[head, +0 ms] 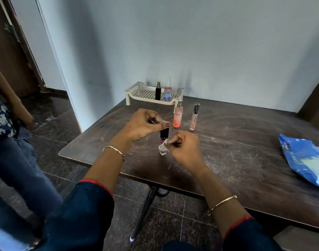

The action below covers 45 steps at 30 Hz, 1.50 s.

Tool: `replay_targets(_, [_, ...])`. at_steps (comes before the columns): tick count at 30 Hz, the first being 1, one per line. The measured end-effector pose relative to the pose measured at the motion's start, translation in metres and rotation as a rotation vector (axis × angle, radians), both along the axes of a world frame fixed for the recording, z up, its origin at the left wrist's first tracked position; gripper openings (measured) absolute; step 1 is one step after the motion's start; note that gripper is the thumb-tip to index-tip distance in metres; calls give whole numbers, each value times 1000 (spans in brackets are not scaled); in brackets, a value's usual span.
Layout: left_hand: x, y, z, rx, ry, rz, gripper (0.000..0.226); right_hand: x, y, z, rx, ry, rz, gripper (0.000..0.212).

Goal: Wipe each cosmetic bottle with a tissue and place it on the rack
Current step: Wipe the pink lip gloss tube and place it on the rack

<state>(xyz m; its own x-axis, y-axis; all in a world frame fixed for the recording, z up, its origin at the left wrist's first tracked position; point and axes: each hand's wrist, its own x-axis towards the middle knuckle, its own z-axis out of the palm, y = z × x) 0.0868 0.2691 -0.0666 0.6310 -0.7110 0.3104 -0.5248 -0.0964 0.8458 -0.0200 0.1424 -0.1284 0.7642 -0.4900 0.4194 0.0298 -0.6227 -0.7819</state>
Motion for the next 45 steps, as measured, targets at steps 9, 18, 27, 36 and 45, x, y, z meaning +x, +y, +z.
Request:
replay_targets(9, [0,0,1,1,-18,12,21,3,9,0,49,-103,-35,18])
replay_targets(18, [-3,1,2,11,15,4,11,-1,10,-17,-91,120,-47,19])
replay_targets(27, [-7,1,-3,-24,-49,36,22,-7,1,-4,127,23,-54,16])
replay_targets(36, [-3,3,-2,24,-34,-52,16,-8,3,42,746,-184,113,24])
replay_targets(45, [-5,6,-8,-61,46,-78,18,-5,13,33,590,-232,87,16])
